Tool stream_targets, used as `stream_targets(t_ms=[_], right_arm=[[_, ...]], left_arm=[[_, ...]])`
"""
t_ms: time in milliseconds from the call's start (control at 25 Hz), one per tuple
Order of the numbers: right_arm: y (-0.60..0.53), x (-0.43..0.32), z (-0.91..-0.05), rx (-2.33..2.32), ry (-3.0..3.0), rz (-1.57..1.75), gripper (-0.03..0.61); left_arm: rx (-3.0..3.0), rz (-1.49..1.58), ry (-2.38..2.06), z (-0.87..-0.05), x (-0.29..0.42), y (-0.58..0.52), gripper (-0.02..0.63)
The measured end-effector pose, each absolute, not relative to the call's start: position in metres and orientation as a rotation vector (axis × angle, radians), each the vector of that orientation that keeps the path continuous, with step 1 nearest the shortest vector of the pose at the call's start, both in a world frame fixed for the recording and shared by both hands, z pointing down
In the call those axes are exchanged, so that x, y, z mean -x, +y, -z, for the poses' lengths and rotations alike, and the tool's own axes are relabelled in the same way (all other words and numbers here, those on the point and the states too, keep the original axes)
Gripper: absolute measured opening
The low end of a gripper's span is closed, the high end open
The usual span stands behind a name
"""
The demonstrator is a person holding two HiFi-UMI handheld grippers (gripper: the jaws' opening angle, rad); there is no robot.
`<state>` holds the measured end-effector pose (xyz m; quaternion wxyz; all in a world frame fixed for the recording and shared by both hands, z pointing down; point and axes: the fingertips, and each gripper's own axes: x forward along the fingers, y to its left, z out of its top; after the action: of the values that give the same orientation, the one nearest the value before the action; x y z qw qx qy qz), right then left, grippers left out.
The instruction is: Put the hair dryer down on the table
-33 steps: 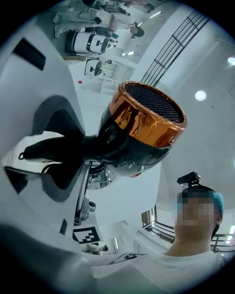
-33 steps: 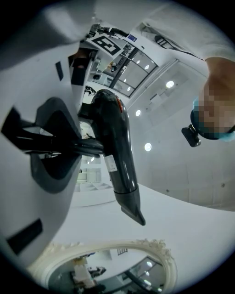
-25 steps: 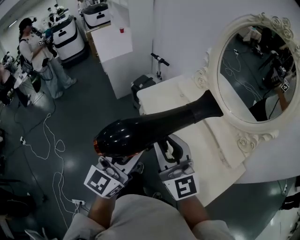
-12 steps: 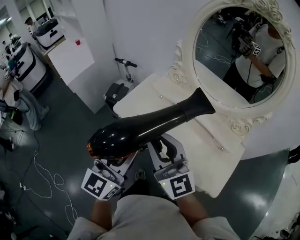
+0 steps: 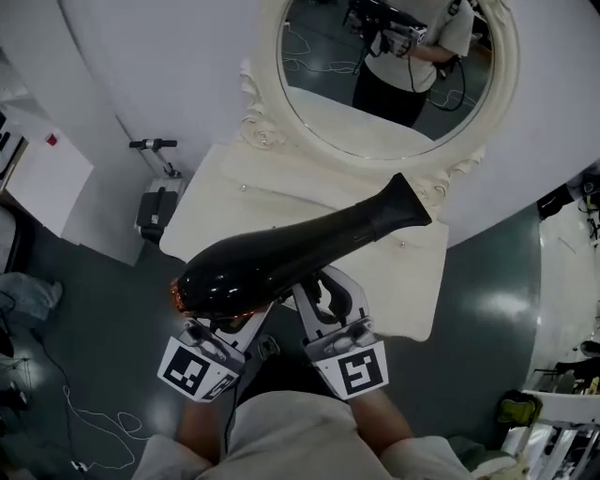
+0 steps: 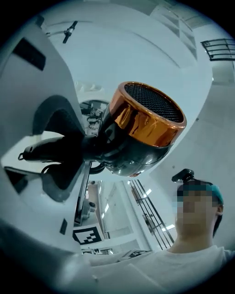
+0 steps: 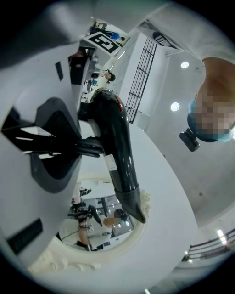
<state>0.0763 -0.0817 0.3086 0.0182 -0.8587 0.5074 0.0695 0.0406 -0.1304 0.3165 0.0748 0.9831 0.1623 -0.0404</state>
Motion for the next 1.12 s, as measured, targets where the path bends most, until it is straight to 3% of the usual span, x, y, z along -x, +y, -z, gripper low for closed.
stream_targets(t_ms=[520, 1120], right_arm=[[0.019, -0.075, -0.341, 2.762, 1.383, -0.117, 0.097], [-0.017, -0.104, -0.45, 2.842, 1.16, 0.255, 0.097]], left_arm=[[-2.879, -0.038, 0.627, -0.351, -0.047, -0.035, 0.172], [-2.788, -0.344, 0.769, -0.454, -0.08, -0.075, 0.172]])
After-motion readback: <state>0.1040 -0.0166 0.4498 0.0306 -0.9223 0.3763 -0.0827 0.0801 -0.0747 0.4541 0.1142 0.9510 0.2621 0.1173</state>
